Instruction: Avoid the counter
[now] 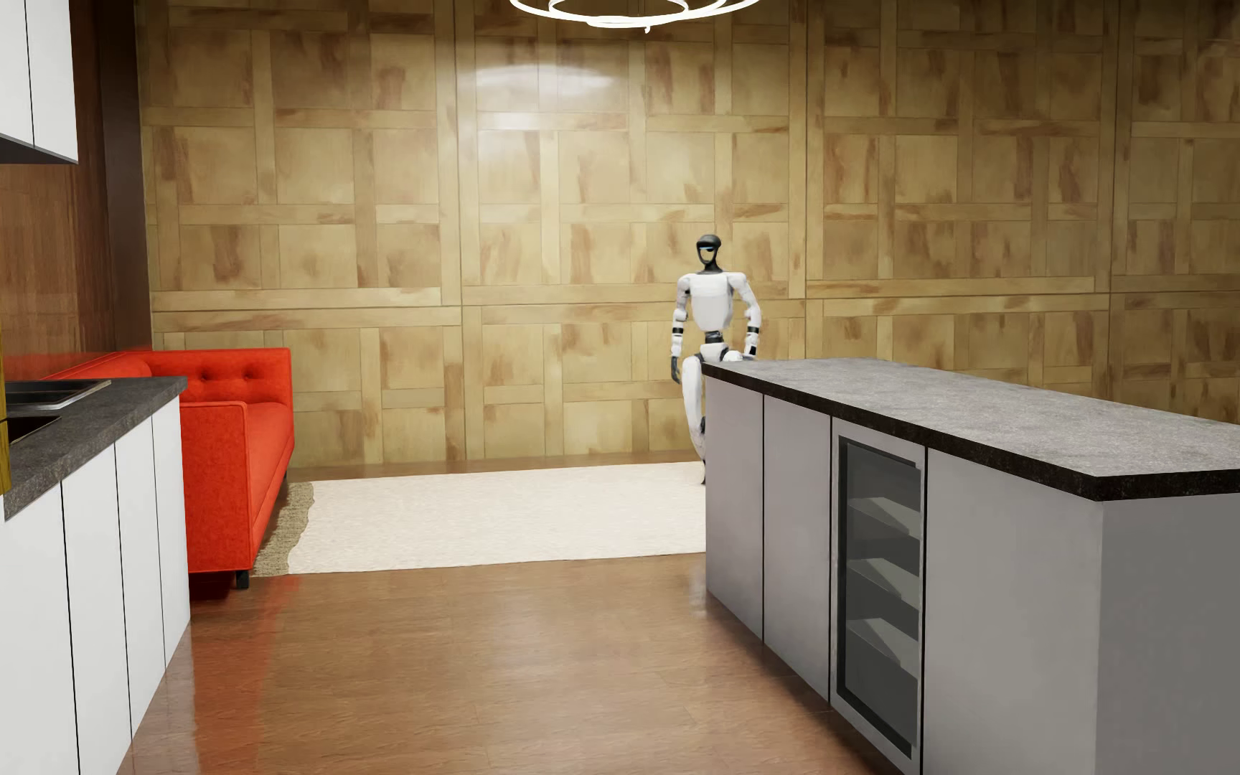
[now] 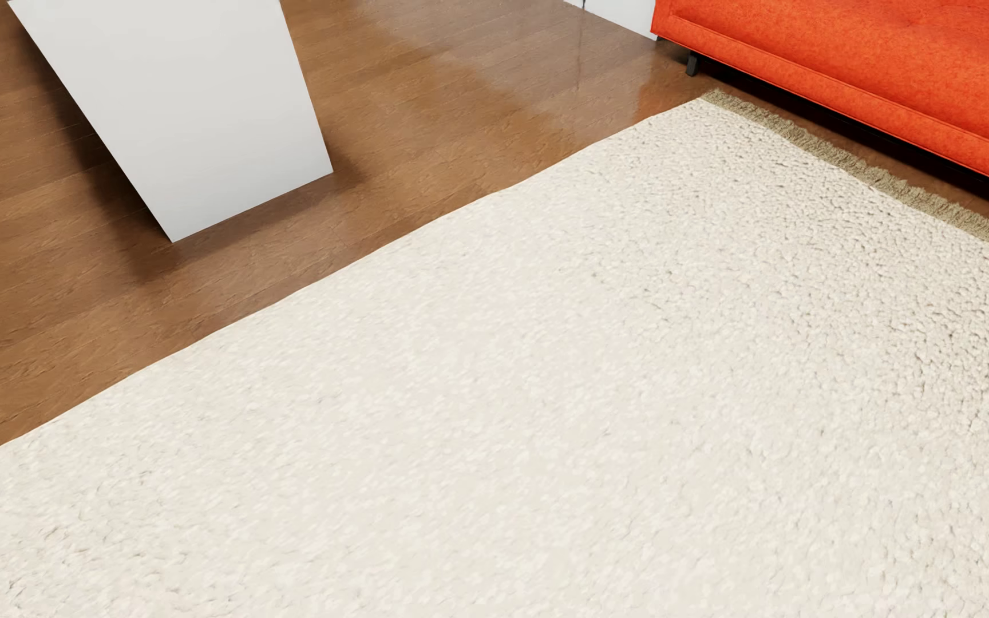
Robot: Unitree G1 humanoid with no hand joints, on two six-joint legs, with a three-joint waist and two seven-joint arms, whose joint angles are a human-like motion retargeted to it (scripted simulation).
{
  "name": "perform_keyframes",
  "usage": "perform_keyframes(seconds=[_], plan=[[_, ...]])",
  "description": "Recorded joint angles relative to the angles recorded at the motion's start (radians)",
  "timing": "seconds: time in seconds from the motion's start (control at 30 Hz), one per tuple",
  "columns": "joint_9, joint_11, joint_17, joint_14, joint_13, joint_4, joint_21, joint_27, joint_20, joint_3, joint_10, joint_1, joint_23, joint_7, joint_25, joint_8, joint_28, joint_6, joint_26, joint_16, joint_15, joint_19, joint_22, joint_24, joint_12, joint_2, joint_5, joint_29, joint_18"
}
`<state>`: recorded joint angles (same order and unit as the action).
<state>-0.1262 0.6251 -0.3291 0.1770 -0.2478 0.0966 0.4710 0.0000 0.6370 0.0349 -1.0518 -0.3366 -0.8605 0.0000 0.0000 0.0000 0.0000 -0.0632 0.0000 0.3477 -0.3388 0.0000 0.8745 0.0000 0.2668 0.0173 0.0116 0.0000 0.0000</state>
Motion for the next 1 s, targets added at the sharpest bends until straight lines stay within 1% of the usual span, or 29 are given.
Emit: perform_keyframes(seconds=[0.03, 0.07, 0.1, 0.13, 0.17, 0.2, 0.23, 0.27, 0.3, 0.33, 0.37, 0.4, 0.43, 0.47, 0.5, 0.53, 0.6, 0.63, 0.67, 0.7, 0.73, 0.77, 0.8, 0.83, 0.87, 0.9, 0.93, 0.97, 1.0], plan=[[0.001, -0.059, -0.018, 0.045, 0.018, 0.012, 0.003, 0.000, 0.032, 0.038, 0.190, -0.053, 0.033, 0.000, 0.000, 0.000, 0.000, -0.006, 0.000, 0.010, 0.007, 0.000, 0.003, 0.000, 0.006, -0.075, 0.006, 0.000, 0.000], [0.005, -0.100, -0.030, 0.022, 0.040, 0.015, 0.001, 0.000, 0.029, 0.070, 0.372, -0.090, 0.061, 0.000, 0.000, 0.000, 0.000, -0.007, 0.000, 0.017, -0.004, 0.000, -0.006, 0.000, 0.023, -0.146, 0.009, 0.000, 0.000], [0.014, -0.131, -0.042, -0.120, 0.059, 0.014, -0.006, 0.000, 0.019, 0.100, 0.523, -0.119, 0.086, 0.000, 0.000, 0.000, 0.000, -0.007, 0.000, 0.015, -0.021, 0.000, -0.006, 0.000, 0.032, -0.207, 0.010, 0.000, 0.000], [0.027, -0.139, -0.053, -0.323, 0.080, 0.008, -0.010, 0.000, 0.030, 0.117, 0.607, -0.144, 0.103, 0.000, 0.000, 0.000, 0.000, -0.004, 0.000, 0.018, -0.039, 0.000, -0.011, 0.000, 0.044, -0.254, 0.013, 0.000, 0.000], [0.035, -0.130, -0.056, -0.426, 0.097, 0.007, -0.021, 0.000, 0.037, 0.136, 0.607, -0.167, 0.102, 0.000, 0.000, 0.000, 0.000, -0.009, 0.000, 0.015, -0.051, 0.000, 0.006, 0.000, 0.049, -0.286, 0.021, 0.000, 0.000], [0.030, -0.111, -0.052, -0.325, 0.101, 0.006, -0.041, 0.000, 0.050, 0.167, 0.594, -0.185, 0.095, 0.000, 0.000, 0.000, 0.000, -0.014, 0.000, 0.019, -0.041, 0.000, 0.006, 0.000, 0.052, -0.314, 0.026, 0.000, 0.000], [0.036, -0.071, -0.044, -0.097, 0.095, 0.018, -0.059, 0.000, 0.052, 0.178, 0.528, -0.222, 0.083, 0.000, 0.000, 0.000, 0.000, -0.029, 0.000, 0.020, 0.016, 0.000, 0.013, 0.000, 0.056, -0.330, 0.043, 0.000, 0.000], [0.043, 0.005, -0.028, 0.069, 0.081, 0.040, -0.072, 0.000, 0.062, 0.179, 0.453, -0.245, 0.063, 0.000, 0.000, 0.000, 0.000, -0.054, 0.000, 0.017, 0.135, 0.000, 0.027, 0.000, 0.053, -0.315, 0.069, 0.000, 0.000], [0.039, 0.156, -0.013, 0.099, 0.062, 0.071, -0.062, 0.000, 0.072, 0.154, 0.393, -0.212, 0.035, 0.000, 0.000, 0.000, 0.000, -0.072, 0.000, 0.016, 0.309, 0.000, 0.047, 0.000, 0.045, -0.282, 0.096, 0.000, 0.000], [0.047, 0.355, -0.010, 0.081, 0.044, 0.102, -0.044, 0.000, 0.075, 0.120, 0.370, -0.169, 0.009, 0.000, 0.000, 0.000, 0.000, -0.075, 0.000, 0.013, 0.446, 0.000, 0.057, 0.000, 0.032, -0.182, 0.111, 0.000, 0.000], [0.045, 0.561, -0.013, 0.038, 0.034, 0.131, -0.010, 0.000, 0.054, 0.083, 0.378, -0.104, -0.001, 0.000, 0.000, 0.000, 0.000, -0.080, 0.000, 0.014, 0.419, 0.000, 0.037, 0.000, 0.022, -0.064, 0.133, 0.000, 0.000], [0.024, 0.693, -0.012, -0.031, 0.024, 0.144, 0.001, 0.000, 0.031, 0.032, 0.420, 0.007, 0.001, 0.000, 0.000, 0.000, 0.000, -0.075, 0.000, 0.011, 0.287, 0.000, 0.030, 0.000, 0.001, 0.022, 0.140, 0.000, 0.000], [0.012, 0.741, -0.012, -0.108, 0.015, 0.135, 0.016, 0.000, 0.026, -0.024, 0.462, 0.112, -0.008, 0.000, 0.000, 0.000, 0.000, -0.055, 0.000, 0.010, 0.178, 0.000, 0.032, 0.000, -0.033, 0.113, 0.129, 0.000, 0.000], [0.012, 0.712, -0.014, -0.184, 0.000, 0.127, 0.018, 0.000, 0.007, -0.086, 0.499, 0.197, -0.010, 0.000, 0.000, 0.000, 0.000, -0.033, 0.000, 0.015, 0.112, 0.000, 0.009, 0.000, -0.061, 0.205, 0.114, 0.000, 0.000], [0.011, 0.613, -0.018, -0.268, -0.020, 0.115, 0.018, 0.000, 0.003, -0.148, 0.546, 0.294, -0.009, 0.000, 0.000, 0.000, 0.000, -0.016, 0.000, 0.028, 0.087, 0.000, -0.026, 0.000, -0.086, 0.272, 0.112, 0.000, 0.000], [0.009, 0.468, -0.027, -0.352, -0.046, 0.101, 0.023, 0.000, 0.008, -0.194, 0.588, 0.390, 0.008, 0.000, 0.000, 0.000, 0.000, -0.006, 0.000, 0.048, 0.097, 0.000, -0.073, 0.000, -0.111, 0.315, 0.112, 0.000, 0.000], [0.024, 0.127, -0.025, -0.507, -0.066, 0.075, -0.002, 0.000, -0.062, -0.246, 0.648, 0.533, -0.016, 0.000, 0.000, 0.000, 0.000, 0.009, 0.000, 0.057, 0.183, 0.000, -0.099, 0.000, -0.173, 0.392, 0.114, 0.000, 0.000], [0.045, -0.035, -0.024, -0.552, -0.069, 0.071, 0.008, 0.000, -0.082, -0.263, 0.650, 0.577, -0.033, 0.000, 0.000, 0.000, 0.000, 0.009, 0.000, 0.065, 0.237, 0.000, -0.109, 0.000, -0.202, 0.414, 0.119, 0.000, 0.000], [0.060, -0.121, -0.024, -0.552, -0.074, 0.062, 0.007, 0.000, -0.101, -0.278, 0.645, 0.604, -0.045, 0.000, 0.000, 0.000, 0.000, 0.016, 0.000, 0.070, 0.258, 0.000, -0.124, 0.000, -0.219, 0.430, 0.120, 0.000, 0.000], [0.063, -0.116, -0.022, -0.521, -0.073, 0.054, 0.014, 0.000, -0.113, -0.293, 0.630, 0.638, -0.066, 0.000, 0.000, 0.000, 0.000, 0.018, 0.000, 0.075, 0.238, 0.000, -0.134, 0.000, -0.226, 0.447, 0.118, 0.000, 0.000], [0.059, -0.043, -0.021, -0.460, -0.079, 0.026, 0.009, 0.000, -0.122, -0.310, 0.582, 0.672, -0.079, 0.000, 0.000, 0.000, 0.000, 0.032, 0.000, 0.072, 0.214, 0.000, -0.150, 0.000, -0.211, 0.455, 0.097, 0.000, 0.000], [0.068, 0.031, -0.022, -0.361, -0.082, 0.001, 0.029, 0.000, -0.145, -0.325, 0.496, 0.684, -0.107, 0.000, 0.000, 0.000, 0.000, 0.042, 0.000, 0.059, 0.245, 0.000, -0.151, 0.000, -0.180, 0.443, 0.078, 0.000, 0.000], [0.088, 0.110, -0.016, -0.213, -0.086, -0.027, 0.019, 0.000, -0.165, -0.325, 0.336, 0.628, -0.133, 0.000, 0.000, 0.000, 0.000, 0.061, 0.000, 0.031, 0.261, 0.000, -0.122, 0.000, -0.152, 0.454, 0.057, 0.000, 0.000], [0.076, 0.167, -0.009, -0.086, -0.088, -0.058, 0.007, 0.000, -0.158, -0.310, 0.120, 0.559, -0.156, 0.000, 0.000, 0.000, 0.000, 0.077, 0.000, 0.009, 0.217, 0.000, -0.088, 0.000, -0.124, 0.406, 0.020, 0.000, 0.000], [0.065, 0.164, -0.005, -0.062, -0.079, -0.060, -0.005, 0.000, -0.117, -0.276, -0.116, 0.444, -0.157, 0.000, 0.000, 0.000, 0.000, 0.075, 0.000, 0.002, 0.171, 0.000, -0.069, 0.000, -0.112, 0.342, 0.001, 0.000, 0.000], [0.047, 0.125, -0.007, -0.082, -0.066, -0.072, 0.015, 0.000, -0.081, -0.237, -0.285, 0.322, -0.148, 0.000, 0.000, 0.000, 0.000, 0.082, 0.000, -0.005, 0.143, 0.000, -0.053, 0.000, -0.106, 0.247, -0.013, 0.000, 0.000], [0.041, 0.079, -0.014, -0.067, -0.051, -0.055, 0.025, 0.000, -0.030, -0.175, -0.310, 0.211, -0.127, 0.000, 0.000, 0.000, 0.000, 0.065, 0.000, -0.010, 0.133, 0.000, -0.034, 0.000, -0.099, 0.165, -0.003, 0.000, 0.000], [0.028, 0.032, -0.019, -0.023, -0.034, -0.040, 0.023, 0.000, -0.010, -0.110, -0.214, 0.128, -0.099, 0.000, 0.000, 0.000, 0.000, 0.047, 0.000, -0.016, 0.129, 0.000, -0.005, 0.000, -0.081, 0.089, 0.001, 0.000, 0.000], [0.020, -0.025, -0.030, 0.061, -0.015, -0.026, 0.037, 0.000, -0.004, -0.060, -0.028, 0.062, -0.059, 0.000, 0.000, 0.000, 0.000, 0.029, 0.000, -0.013, 0.117, 0.000, 0.012, 0.000, -0.054, 0.000, 0.011, 0.000, 0.000]])
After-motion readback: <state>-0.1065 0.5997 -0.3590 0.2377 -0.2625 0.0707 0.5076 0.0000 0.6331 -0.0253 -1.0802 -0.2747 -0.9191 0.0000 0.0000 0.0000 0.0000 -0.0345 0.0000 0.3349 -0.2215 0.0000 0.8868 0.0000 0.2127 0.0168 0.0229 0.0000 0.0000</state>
